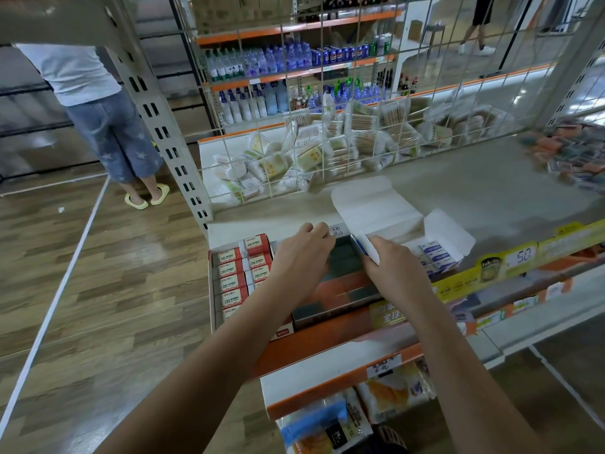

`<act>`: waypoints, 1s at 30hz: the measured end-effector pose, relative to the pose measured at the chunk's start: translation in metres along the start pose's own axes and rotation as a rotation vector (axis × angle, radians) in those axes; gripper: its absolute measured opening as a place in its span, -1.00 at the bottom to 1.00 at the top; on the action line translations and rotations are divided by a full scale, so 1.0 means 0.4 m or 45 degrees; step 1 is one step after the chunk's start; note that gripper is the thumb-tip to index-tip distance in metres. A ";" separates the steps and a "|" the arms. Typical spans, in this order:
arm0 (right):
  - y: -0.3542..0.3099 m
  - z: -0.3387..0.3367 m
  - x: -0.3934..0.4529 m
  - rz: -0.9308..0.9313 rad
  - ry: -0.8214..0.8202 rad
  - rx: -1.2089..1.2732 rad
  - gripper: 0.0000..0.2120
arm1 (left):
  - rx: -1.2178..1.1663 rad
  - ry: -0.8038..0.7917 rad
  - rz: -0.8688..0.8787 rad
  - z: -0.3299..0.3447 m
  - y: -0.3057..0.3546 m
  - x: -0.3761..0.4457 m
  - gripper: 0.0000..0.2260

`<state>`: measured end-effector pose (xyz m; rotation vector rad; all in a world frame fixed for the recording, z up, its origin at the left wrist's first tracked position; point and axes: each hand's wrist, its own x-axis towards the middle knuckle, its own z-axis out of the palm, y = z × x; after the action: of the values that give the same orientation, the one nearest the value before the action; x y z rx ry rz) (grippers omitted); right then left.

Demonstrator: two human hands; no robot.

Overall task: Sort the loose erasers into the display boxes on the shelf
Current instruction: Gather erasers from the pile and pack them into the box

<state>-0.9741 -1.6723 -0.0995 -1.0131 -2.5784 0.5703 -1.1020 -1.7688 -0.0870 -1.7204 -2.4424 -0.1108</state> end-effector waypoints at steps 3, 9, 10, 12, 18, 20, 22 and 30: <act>-0.002 -0.001 0.000 -0.002 -0.007 -0.013 -0.81 | 0.008 -0.002 0.023 -0.002 -0.002 -0.008 -0.79; -0.002 -0.001 0.002 0.019 -0.021 -0.006 -0.82 | 0.035 -0.001 -0.041 -0.007 0.008 -0.014 -0.84; -0.003 -0.002 0.002 0.021 -0.020 -0.008 -0.82 | 0.052 -0.006 -0.055 -0.007 0.011 -0.015 -0.84; -0.003 -0.003 0.001 0.023 -0.015 -0.012 -0.82 | 0.080 -0.014 -0.076 -0.009 0.018 -0.014 -0.84; -0.009 -0.002 0.000 0.034 0.003 -0.010 -0.81 | 0.100 -0.053 -0.070 -0.017 0.037 -0.002 -0.77; -0.010 -0.002 0.000 0.035 0.000 -0.014 -0.81 | 0.106 -0.044 -0.046 -0.011 0.032 -0.006 -0.76; -0.011 -0.002 -0.001 0.031 -0.009 -0.022 -0.81 | 0.112 -0.038 -0.042 -0.008 0.027 -0.012 -0.77; -0.010 0.000 -0.001 0.039 -0.011 -0.029 -0.80 | 0.141 -0.077 -0.077 -0.020 0.047 -0.001 -0.77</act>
<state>-0.9760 -1.6751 -0.0978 -1.0610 -2.5869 0.5557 -1.0834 -1.7638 -0.0795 -1.6272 -2.4931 0.0690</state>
